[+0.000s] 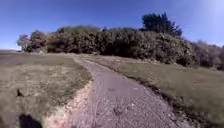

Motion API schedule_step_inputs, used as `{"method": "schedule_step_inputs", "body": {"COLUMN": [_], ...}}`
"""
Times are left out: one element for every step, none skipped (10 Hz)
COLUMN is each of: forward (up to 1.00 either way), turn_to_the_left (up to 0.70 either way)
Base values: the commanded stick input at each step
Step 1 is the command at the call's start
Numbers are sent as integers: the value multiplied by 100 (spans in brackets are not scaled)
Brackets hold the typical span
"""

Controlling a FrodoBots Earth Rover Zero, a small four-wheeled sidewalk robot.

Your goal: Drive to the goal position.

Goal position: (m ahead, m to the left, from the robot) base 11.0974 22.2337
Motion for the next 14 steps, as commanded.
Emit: {"method": "schedule_step_inputs", "body": {"forward": [100,100,100,100,100,100,100,100,100,100,100,100,100,100], "turn_to_the_left": [3,0,0,0,0,0,0,0,0,0,0,0,0,0]}}
